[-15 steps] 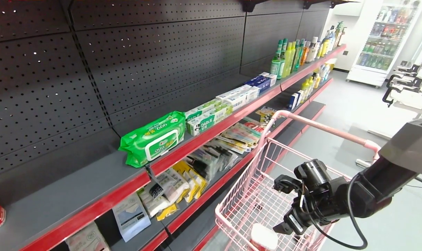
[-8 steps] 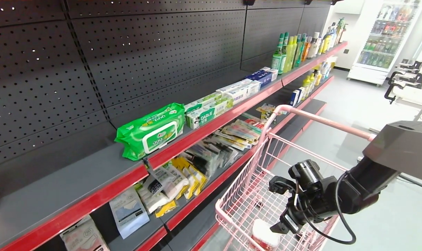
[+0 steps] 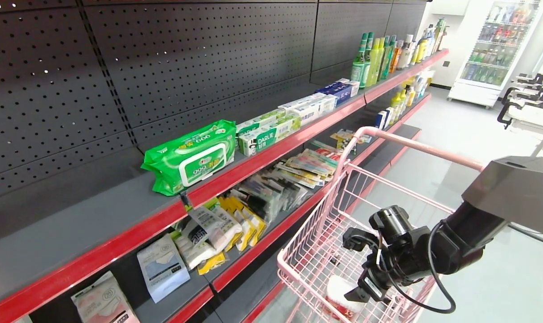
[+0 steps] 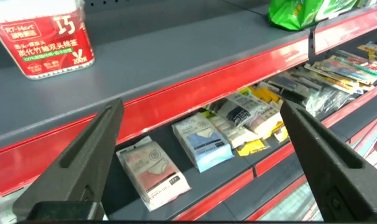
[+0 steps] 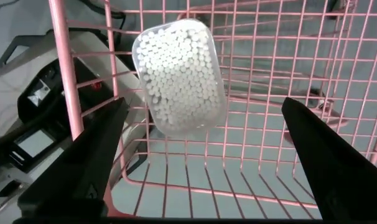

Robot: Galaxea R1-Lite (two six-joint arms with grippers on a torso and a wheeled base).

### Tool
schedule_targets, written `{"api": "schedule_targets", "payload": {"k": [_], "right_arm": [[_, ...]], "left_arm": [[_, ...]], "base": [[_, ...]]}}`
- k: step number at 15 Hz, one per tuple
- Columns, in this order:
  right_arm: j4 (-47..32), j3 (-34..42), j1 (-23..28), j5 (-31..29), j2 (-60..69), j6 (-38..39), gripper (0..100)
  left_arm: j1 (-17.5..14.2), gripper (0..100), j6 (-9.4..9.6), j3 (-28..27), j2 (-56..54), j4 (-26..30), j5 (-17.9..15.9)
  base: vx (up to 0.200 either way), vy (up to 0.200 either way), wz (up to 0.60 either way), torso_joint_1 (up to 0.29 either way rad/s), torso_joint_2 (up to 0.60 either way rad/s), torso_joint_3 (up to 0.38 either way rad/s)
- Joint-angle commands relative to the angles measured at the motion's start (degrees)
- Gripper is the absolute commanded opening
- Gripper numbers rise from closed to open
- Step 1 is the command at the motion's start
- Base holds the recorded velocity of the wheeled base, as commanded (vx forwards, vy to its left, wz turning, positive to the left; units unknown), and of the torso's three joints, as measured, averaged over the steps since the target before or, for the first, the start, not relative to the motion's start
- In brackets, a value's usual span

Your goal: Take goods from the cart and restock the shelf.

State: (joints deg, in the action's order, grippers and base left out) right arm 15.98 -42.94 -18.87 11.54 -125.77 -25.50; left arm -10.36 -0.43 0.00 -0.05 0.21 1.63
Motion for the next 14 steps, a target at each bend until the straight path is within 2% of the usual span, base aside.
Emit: {"api": "schedule_targets", "payload": {"k": [1, 4, 10, 14], "right_arm": [[-0.07, 0.31, -0.03, 0.58, 0.44, -0.07, 100], [-0.07, -0.04, -0.20, 1.90, 0.09, -0.43, 100], [-0.07, -1.45, -0.20, 2.17, -0.88, -2.09, 100], [-0.07, -2.33, -1.17, 2.34, -2.64, -2.18, 100]], "left_arm": [[-0.01, 100, -0.01, 0.00, 0.05, -0.03, 0.04], [-0.01, 100, 0.08, 0.00, 0.05, -0.03, 0.04], [-0.01, 100, -0.01, 0.00, 0.05, -0.03, 0.04], [-0.01, 100, 0.08, 0.00, 0.05, -0.03, 0.04]], "base": [[0.000, 0.000, 0.00, 0.000, 0.00, 0.000], [0.000, 0.000, 0.00, -0.038, 0.08, 0.051], [0.000, 0.000, 0.00, -0.155, 0.38, 0.234], [0.000, 0.000, 0.00, -0.021, 0.07, 0.037]]}}
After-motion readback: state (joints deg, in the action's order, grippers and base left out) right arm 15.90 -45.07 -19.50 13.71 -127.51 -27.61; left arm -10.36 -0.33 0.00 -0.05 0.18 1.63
